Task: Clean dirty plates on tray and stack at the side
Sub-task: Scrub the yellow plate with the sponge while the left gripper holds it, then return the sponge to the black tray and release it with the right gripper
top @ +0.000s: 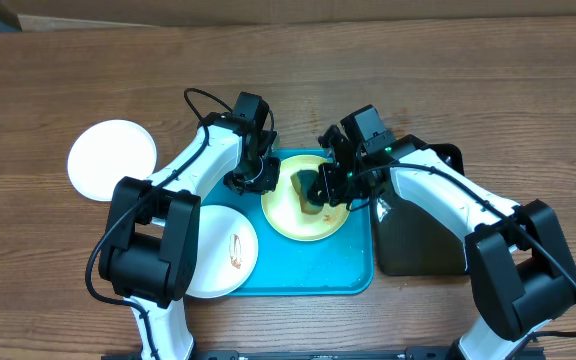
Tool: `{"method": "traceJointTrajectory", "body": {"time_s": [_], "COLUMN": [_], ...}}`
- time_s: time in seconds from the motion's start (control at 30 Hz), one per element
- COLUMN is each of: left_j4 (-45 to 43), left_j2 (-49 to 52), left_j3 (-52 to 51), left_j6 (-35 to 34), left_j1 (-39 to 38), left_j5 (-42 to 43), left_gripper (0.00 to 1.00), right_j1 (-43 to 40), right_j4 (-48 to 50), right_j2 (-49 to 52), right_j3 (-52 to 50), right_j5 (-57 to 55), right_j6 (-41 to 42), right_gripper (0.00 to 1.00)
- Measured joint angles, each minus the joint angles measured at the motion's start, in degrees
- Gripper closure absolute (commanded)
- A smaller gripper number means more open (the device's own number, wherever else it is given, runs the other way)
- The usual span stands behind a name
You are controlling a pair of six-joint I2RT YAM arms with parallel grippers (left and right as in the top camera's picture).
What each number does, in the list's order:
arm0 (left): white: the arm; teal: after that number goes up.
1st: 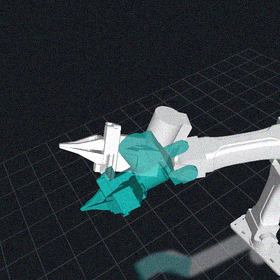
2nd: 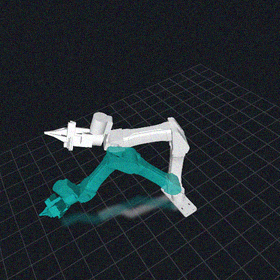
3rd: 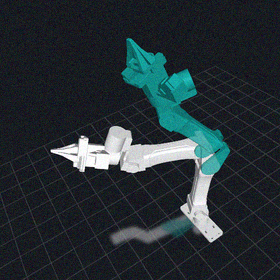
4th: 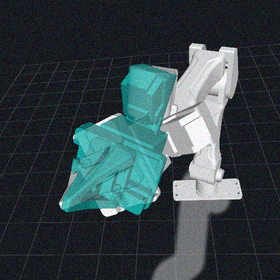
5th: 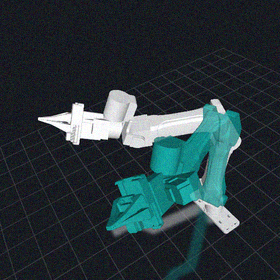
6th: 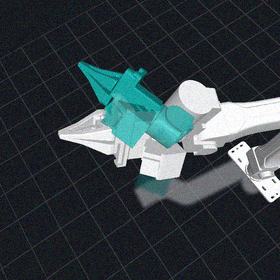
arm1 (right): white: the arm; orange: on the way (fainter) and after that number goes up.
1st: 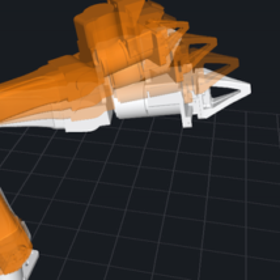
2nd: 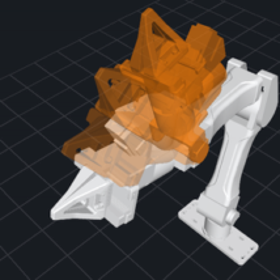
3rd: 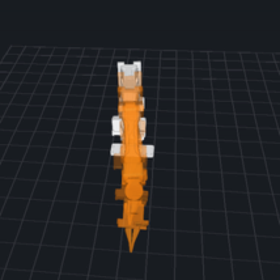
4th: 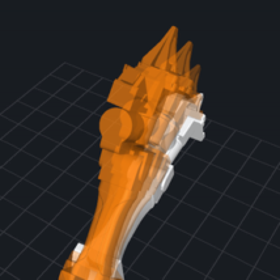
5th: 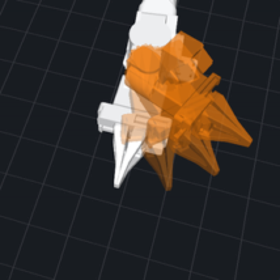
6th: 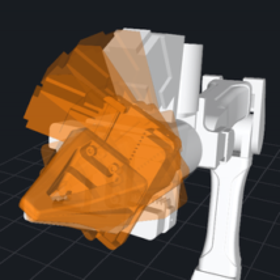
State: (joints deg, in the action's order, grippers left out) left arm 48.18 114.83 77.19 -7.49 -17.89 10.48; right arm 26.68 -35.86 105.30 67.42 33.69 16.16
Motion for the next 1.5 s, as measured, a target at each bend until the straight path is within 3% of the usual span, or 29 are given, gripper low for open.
{"method": "traceJointTrajectory", "body": {"time_s": [0.47,0.73,0.93,1.17,1.5], "left_j4": [0.0,0.0,0.0,0.0,0.0], "left_j2": [0.0,0.0,0.0,0.0,0.0], "left_j3": [0.0,0.0,0.0,0.0,0.0], "left_j6": [0.0,0.0,0.0,0.0,0.0], "left_j1": [0.0,0.0,0.0,0.0,0.0], "left_j5": [0.0,0.0,0.0,0.0,0.0], "left_gripper": [0.96,0.96,0.96,0.96,0.96], "right_j1": [0.4,-0.2,-5.0,-7.8,-7.8], "right_j4": [14.3,12.2,10.8,7.9,-7.5], "right_j2": [0.0,-0.4,-0.6,-0.6,-2.4], "right_j3": [-11.4,-13.3,-13.0,-6.7,10.9], "right_j5": [3.9,-0.2,-1.4,-2.2,-2.0], "right_j6": [1.6,0.5,-2.4,-4.4,-6.0], "right_gripper": [0.96,0.96,0.96,0.96,0.96]}}
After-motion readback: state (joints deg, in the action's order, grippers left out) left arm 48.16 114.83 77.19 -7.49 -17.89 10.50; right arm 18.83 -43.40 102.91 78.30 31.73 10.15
